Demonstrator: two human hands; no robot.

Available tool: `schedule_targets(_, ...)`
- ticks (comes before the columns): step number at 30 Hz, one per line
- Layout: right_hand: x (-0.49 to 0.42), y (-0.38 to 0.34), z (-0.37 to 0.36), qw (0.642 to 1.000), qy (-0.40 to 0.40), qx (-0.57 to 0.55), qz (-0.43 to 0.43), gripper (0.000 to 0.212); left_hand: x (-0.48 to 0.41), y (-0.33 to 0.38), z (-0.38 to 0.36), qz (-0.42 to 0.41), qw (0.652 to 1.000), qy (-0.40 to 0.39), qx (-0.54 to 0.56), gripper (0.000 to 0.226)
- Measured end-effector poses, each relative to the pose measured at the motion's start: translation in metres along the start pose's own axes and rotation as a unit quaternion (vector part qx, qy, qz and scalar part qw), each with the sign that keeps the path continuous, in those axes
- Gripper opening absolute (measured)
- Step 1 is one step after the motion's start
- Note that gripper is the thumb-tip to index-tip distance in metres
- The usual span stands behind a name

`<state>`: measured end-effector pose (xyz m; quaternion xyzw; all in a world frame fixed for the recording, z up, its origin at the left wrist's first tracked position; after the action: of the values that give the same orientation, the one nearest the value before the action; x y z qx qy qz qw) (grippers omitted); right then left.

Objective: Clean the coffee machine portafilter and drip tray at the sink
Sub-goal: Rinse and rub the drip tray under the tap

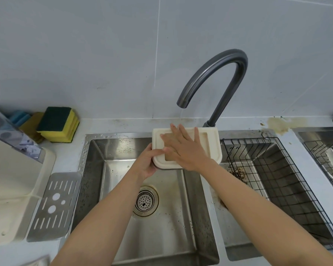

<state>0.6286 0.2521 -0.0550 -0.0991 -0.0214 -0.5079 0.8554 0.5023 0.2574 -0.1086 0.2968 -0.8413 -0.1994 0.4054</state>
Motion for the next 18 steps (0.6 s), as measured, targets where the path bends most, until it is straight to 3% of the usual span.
schedule_targets(4,0.000,0.009,0.004,0.999,-0.001,0.036,-0.029,0.059,-0.003,0.005,-0.001,-0.007,1.000,-0.003,-0.005,0.057)
schedule_targets(12,0.002,-0.003,0.000,0.999,-0.030,0.011,0.034,0.053,-0.001,0.009,0.003,-0.006,1.000,-0.013,-0.011,0.065)
schedule_targets(18,0.011,0.006,0.009,0.999,0.029,0.019,0.015,0.062,0.003,0.020,0.012,-0.046,0.999,0.004,0.027,0.061)
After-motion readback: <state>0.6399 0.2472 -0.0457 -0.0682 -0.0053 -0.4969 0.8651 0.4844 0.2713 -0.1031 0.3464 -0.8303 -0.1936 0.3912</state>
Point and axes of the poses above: each hand's wrist, its own x-axis away from the middle knuckle, its own z-axis out of the back of the hand, y = z × x, the point moved 3 cm from there along -x, towards the middle knuckle, and after that the axes turned 11 degrees about z, right-handed, at the moved point
